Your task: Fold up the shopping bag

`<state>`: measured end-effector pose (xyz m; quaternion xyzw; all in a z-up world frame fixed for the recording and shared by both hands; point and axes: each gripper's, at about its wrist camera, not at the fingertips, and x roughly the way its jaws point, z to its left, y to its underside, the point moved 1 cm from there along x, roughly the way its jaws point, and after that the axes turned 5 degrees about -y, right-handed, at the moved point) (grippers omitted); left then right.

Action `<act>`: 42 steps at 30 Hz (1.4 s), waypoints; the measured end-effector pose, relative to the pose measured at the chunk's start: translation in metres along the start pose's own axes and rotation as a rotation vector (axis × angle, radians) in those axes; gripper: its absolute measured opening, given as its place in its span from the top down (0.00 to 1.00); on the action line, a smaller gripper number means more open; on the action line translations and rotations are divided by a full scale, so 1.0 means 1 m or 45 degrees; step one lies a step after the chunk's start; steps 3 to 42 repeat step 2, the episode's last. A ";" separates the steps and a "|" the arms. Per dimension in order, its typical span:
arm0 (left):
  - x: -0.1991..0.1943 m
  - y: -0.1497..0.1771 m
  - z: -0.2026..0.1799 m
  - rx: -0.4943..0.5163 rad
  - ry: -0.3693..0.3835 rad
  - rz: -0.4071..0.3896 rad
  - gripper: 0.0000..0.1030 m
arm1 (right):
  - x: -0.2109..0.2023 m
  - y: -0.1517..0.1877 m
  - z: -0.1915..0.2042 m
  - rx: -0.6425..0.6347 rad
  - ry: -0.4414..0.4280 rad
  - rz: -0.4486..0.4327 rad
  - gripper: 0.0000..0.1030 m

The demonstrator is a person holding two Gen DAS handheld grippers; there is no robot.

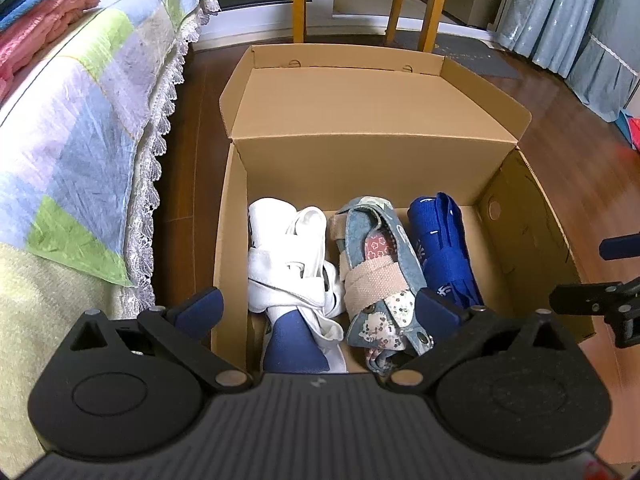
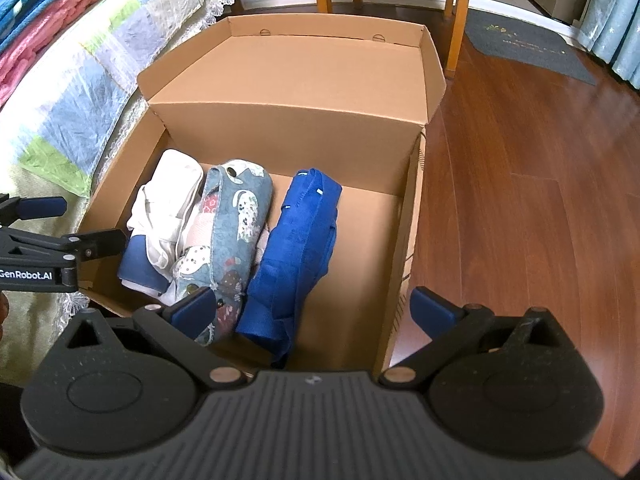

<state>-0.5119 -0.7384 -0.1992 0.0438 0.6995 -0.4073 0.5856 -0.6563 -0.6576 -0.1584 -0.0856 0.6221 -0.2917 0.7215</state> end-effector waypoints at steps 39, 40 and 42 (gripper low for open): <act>0.000 0.000 0.000 0.002 0.003 -0.003 0.01 | 0.001 0.001 0.000 -0.002 0.003 0.004 0.01; 0.000 0.000 0.000 0.002 0.003 -0.003 0.01 | 0.001 0.001 0.000 -0.002 0.003 0.004 0.01; 0.000 0.000 0.000 0.002 0.003 -0.003 0.01 | 0.001 0.001 0.000 -0.002 0.003 0.004 0.01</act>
